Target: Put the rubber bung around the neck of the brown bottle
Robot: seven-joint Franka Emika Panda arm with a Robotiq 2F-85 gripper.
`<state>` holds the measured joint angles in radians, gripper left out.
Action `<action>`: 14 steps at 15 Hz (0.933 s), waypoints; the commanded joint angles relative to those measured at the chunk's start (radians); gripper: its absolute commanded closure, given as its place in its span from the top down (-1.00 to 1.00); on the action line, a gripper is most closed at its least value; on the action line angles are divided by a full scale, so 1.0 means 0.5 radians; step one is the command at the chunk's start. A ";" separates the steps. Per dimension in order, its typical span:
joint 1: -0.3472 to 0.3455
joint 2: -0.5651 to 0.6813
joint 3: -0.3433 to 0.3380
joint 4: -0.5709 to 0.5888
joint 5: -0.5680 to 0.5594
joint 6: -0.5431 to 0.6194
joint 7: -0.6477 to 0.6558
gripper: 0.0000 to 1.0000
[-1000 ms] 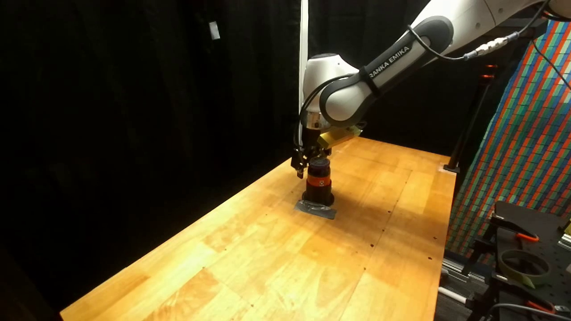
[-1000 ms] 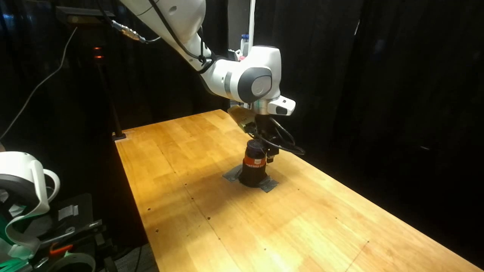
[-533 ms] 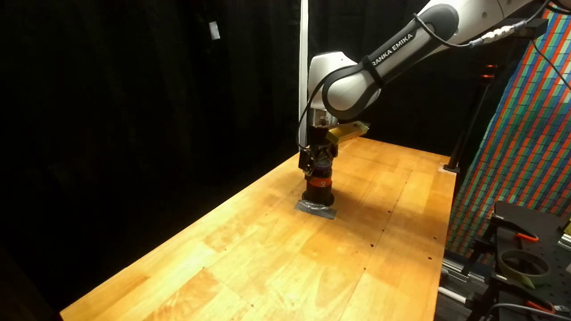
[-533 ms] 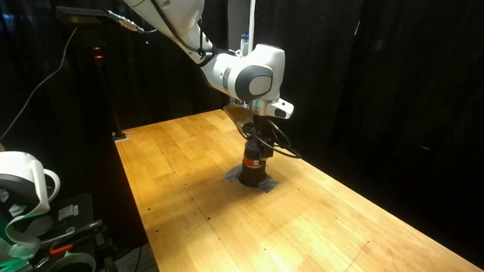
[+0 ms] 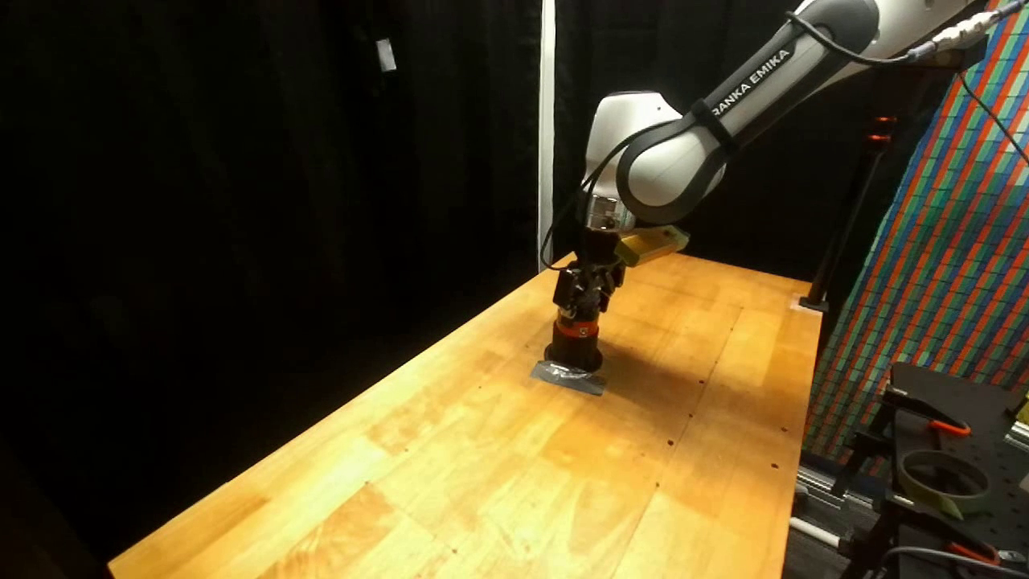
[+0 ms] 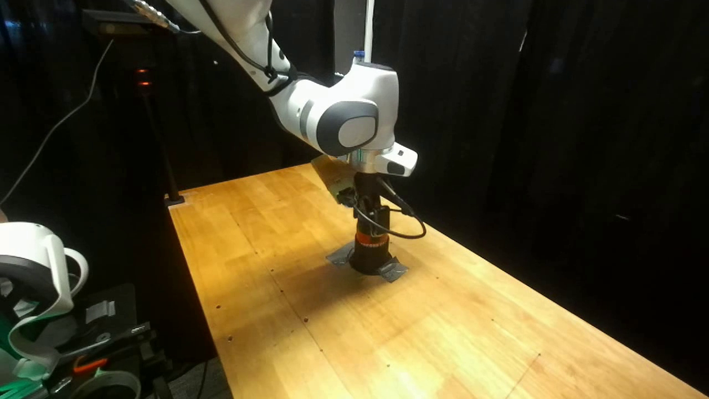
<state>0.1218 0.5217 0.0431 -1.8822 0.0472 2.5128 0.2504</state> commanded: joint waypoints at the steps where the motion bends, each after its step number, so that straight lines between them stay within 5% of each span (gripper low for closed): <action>1: -0.010 -0.217 0.032 -0.335 0.045 0.149 -0.072 1.00; 7: 0.003 -0.371 0.029 -0.623 0.031 0.436 -0.071 1.00; 8: 0.022 -0.393 0.009 -0.678 0.003 0.520 -0.048 0.50; 9: 0.023 -0.416 0.012 -0.729 0.008 0.591 -0.049 0.47; 14: 0.223 -0.551 -0.157 -1.090 -0.120 1.216 0.080 -0.33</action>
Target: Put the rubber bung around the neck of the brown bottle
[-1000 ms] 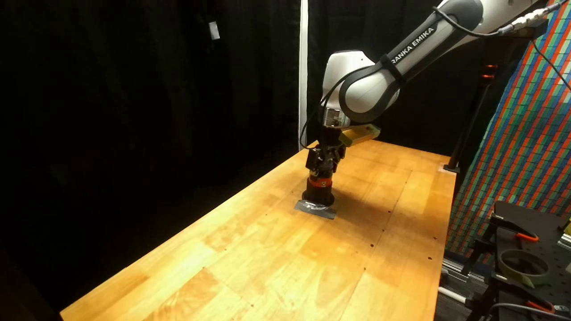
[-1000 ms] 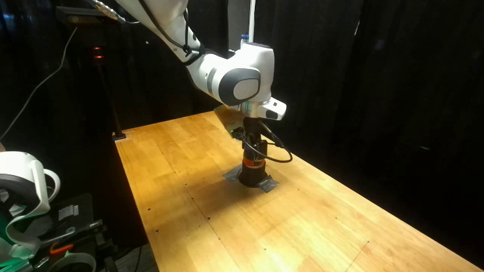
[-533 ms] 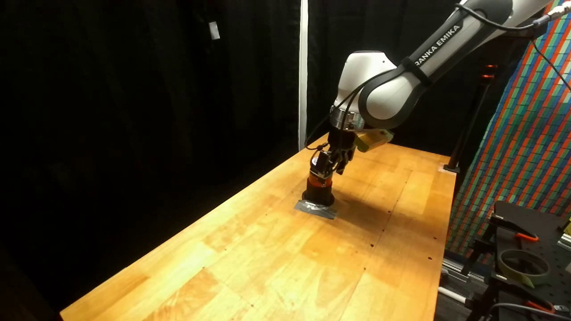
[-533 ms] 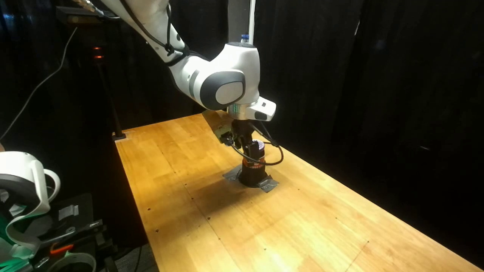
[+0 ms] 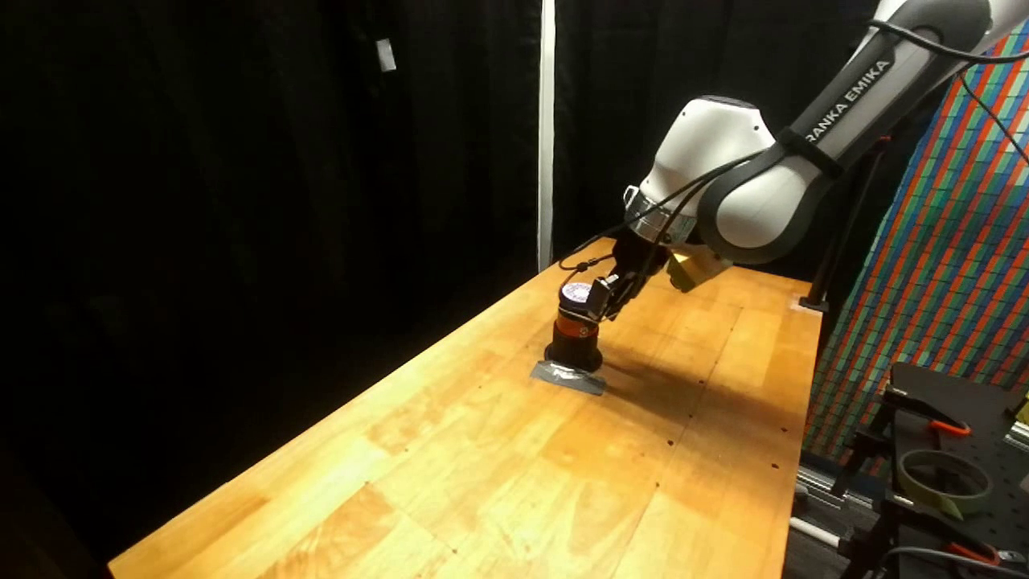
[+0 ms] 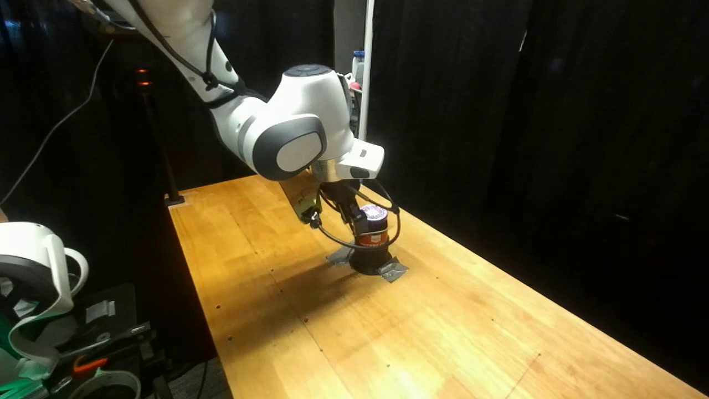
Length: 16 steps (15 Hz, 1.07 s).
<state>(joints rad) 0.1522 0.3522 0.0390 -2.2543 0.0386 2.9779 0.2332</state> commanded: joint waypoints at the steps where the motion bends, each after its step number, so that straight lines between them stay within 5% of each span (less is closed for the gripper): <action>1: 0.239 -0.235 -0.227 -0.415 -0.159 0.409 0.159 -0.47; 4: 0.654 -0.236 -0.704 -0.590 -0.181 0.885 0.160 -0.78; 6: 0.996 -0.142 -0.993 -0.666 0.149 1.210 -0.050 -0.85; 8: 1.217 -0.108 -1.081 -0.771 0.451 1.493 -0.134 -0.78; 11: 1.326 -0.132 -0.986 -0.873 0.632 1.772 -0.063 -0.76; 12: 1.078 -0.152 -0.641 -0.874 0.768 1.901 -0.178 -0.75; 16: 0.901 -0.066 -0.224 -0.876 0.880 2.205 -0.175 -0.73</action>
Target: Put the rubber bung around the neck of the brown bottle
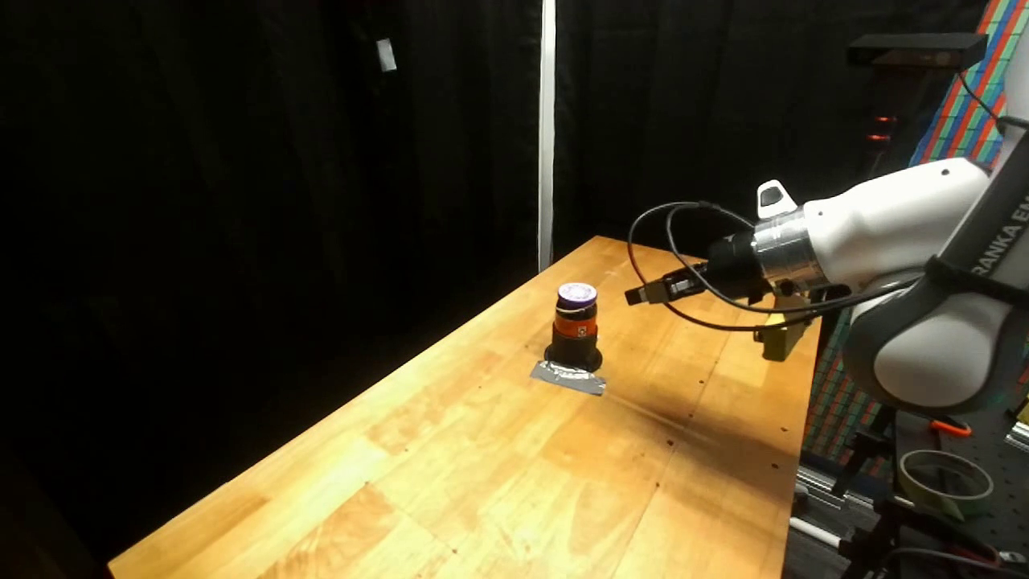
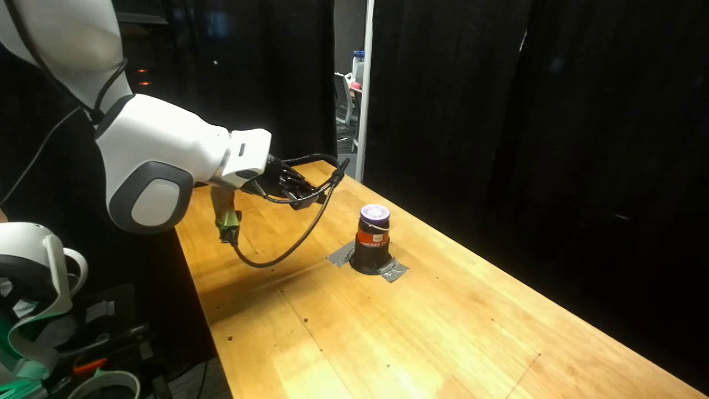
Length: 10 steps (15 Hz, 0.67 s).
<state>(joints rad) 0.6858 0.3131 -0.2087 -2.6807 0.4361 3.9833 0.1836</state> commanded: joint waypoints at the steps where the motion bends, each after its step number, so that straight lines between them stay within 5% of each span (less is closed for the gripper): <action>1: -0.206 0.007 0.351 -0.024 0.101 0.209 -0.115 -0.66; 2: -0.254 -0.013 0.422 -0.033 0.088 0.174 -0.139 -0.23; 5: -0.368 -0.174 0.583 -0.074 0.048 -0.075 -0.276 0.17; 10: -0.416 -0.526 0.717 -0.105 0.099 -0.902 -0.460 0.91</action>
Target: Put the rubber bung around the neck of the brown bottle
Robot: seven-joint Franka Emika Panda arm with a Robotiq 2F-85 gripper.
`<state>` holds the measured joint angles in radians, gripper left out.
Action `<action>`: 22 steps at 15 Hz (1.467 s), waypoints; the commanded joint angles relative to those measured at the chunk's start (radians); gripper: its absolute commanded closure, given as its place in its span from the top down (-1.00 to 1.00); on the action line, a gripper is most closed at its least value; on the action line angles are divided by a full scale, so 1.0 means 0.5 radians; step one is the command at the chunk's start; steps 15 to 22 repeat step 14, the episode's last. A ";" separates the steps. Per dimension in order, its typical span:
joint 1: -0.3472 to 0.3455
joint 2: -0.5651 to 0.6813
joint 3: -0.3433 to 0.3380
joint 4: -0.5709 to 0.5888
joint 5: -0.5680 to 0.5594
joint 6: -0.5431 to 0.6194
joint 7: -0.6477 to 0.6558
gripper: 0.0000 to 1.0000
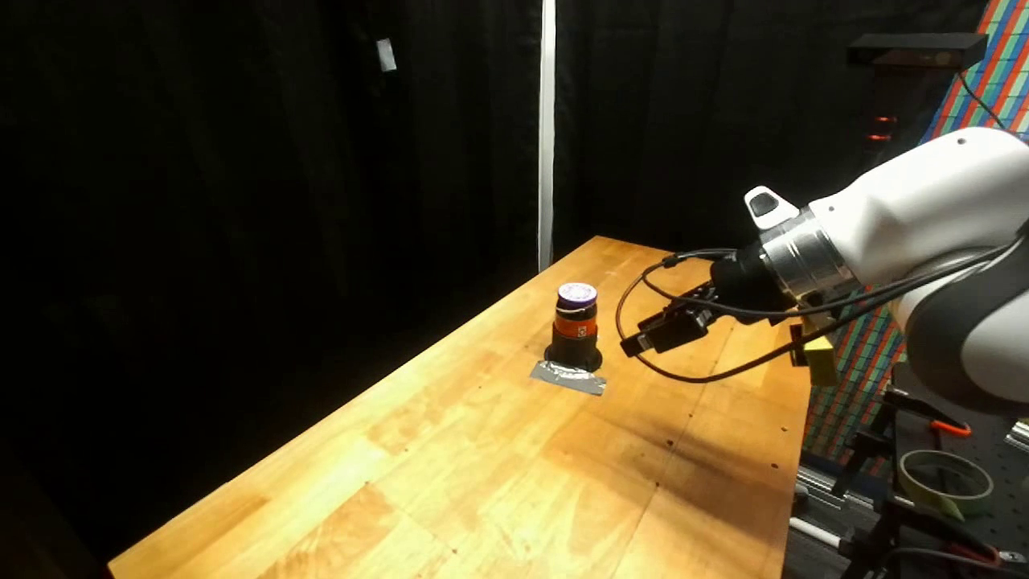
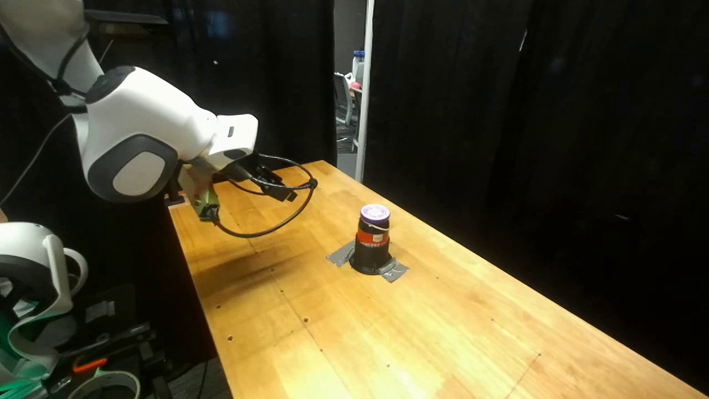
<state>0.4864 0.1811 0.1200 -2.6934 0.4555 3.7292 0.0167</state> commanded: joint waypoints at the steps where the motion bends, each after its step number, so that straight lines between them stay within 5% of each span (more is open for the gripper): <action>1: -0.005 -0.301 0.056 -0.060 0.125 -0.570 -0.201 0.99; 3: 0.051 -0.360 -0.020 -0.006 0.323 -0.929 -0.422 1.00; 4: 0.096 -0.383 -0.182 0.015 0.468 -1.103 -0.654 1.00; 5: 0.042 -0.368 -0.239 0.001 0.266 -1.204 -0.544 1.00; 6: -0.243 -0.323 -0.060 -0.010 -0.063 -1.274 -0.323 1.00; 9: -0.185 -0.431 -0.302 0.076 -0.545 -1.714 -0.010 1.00; 10: -0.194 -0.477 -0.298 0.134 -0.726 -1.893 0.166 1.00; 11: -0.339 -0.509 -0.121 0.193 -0.772 -2.034 0.239 1.00; 12: -0.337 -0.553 -0.080 0.259 -0.722 -2.190 0.260 1.00; 13: -0.392 -0.426 -0.080 0.170 -0.676 -1.946 0.135 1.00; 22: -0.401 -0.469 -0.042 0.221 -0.676 -2.065 0.172 1.00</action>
